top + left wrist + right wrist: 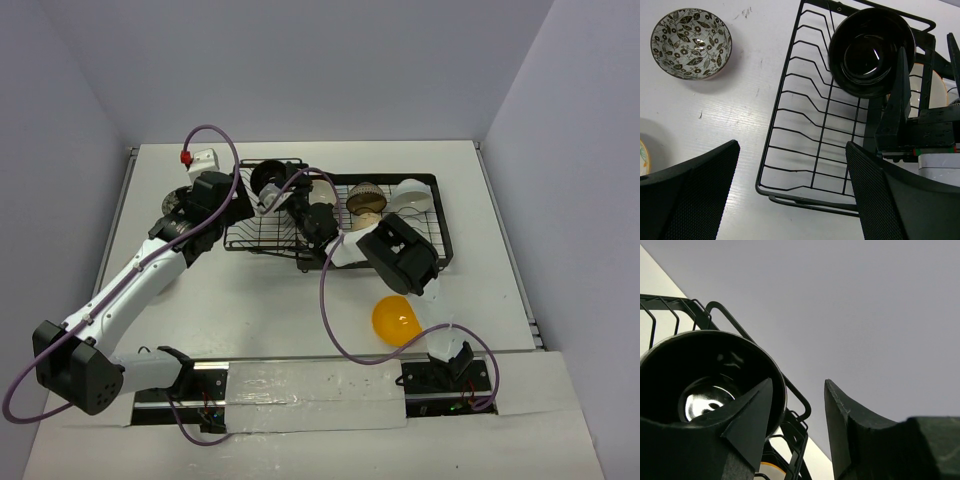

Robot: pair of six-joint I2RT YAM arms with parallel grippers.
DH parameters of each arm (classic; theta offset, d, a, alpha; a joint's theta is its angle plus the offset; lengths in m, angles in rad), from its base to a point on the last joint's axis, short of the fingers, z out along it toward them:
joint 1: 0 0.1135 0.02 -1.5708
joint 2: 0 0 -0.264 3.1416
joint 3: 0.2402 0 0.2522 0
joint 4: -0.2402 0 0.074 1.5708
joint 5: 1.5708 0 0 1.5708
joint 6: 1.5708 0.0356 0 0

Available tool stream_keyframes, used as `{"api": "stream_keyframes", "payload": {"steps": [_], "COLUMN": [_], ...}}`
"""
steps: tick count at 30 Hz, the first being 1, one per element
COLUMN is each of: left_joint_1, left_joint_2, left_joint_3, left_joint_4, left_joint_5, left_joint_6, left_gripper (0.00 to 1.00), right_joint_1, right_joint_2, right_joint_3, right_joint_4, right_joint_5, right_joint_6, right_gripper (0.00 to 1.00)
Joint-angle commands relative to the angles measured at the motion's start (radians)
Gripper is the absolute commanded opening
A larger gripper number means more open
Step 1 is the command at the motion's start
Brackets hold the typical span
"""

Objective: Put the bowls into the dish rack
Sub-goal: Place the bowl in the dish rack, then pick up the bowl from the dish rack.

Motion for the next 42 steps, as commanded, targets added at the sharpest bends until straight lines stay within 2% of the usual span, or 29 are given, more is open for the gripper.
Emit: {"api": "stream_keyframes", "payload": {"steps": [1,6,12,15,16,17,18,20,21,23,24,27,28,36,42], "left_joint_1": [0.003,0.003,0.049,0.093,0.104,0.132,0.147,0.173,0.194,0.216,0.221,0.228,0.230,0.251,0.253], "left_joint_2": [-0.026,-0.033,-0.058,-0.073,-0.078,-0.086,-0.090,-0.102,-0.104,-0.106,-0.106,-0.099,-0.101,-0.092,-0.090], "left_joint_3": [0.019,0.019,0.010,0.002,0.005,0.005,0.003,0.000,-0.003,-0.007,-0.009,-0.010,-0.010,-0.012,-0.009], "left_joint_4": [0.028,0.033,0.050,0.053,0.050,0.051,0.051,0.053,0.054,0.057,0.056,0.057,0.056,0.057,0.053], "left_joint_5": [0.016,0.014,0.045,0.063,0.068,0.072,0.083,0.086,0.086,0.086,0.086,0.080,0.071,0.086,0.098], "left_joint_6": [-0.001,0.001,-0.019,-0.030,-0.036,-0.038,-0.041,-0.050,-0.052,-0.059,-0.062,-0.065,-0.070,-0.071,-0.071], "left_gripper": [0.93,0.92,0.92,0.92,0.92,0.92,0.93,0.92,0.92,0.92,0.92,0.92,0.92,0.92,0.92], "right_joint_1": [-0.014,-0.014,-0.008,-0.002,0.000,0.000,0.000,-0.002,-0.003,-0.005,-0.005,-0.006,-0.008,-0.008,-0.014], "right_joint_2": [-0.034,-0.090,-0.228,-0.316,-0.352,-0.366,-0.373,-0.376,-0.360,-0.324,-0.278,-0.175,-0.153,-0.014,0.020], "right_joint_3": [0.024,0.035,0.077,0.132,0.152,0.208,0.251,0.344,0.380,0.516,0.572,0.757,0.832,1.007,0.980], "right_joint_4": [0.048,-0.020,-0.280,-0.527,-0.705,-0.795,-0.997,-1.121,-1.235,-1.360,-1.485,-1.677,-1.712,-1.912,-1.939], "right_joint_5": [0.073,0.113,0.135,0.082,0.052,-0.021,-0.052,-0.097,-0.142,-0.207,-0.253,-0.308,-0.348,-0.486,-0.486], "right_joint_6": [0.014,0.071,0.157,0.250,0.310,0.339,0.358,0.422,0.437,0.491,0.511,0.557,0.569,0.606,0.599], "right_gripper": [0.54,0.56,0.58,0.59,0.59,0.59,0.59,0.59,0.58,0.58,0.58,0.59,0.59,0.59,0.59]}}
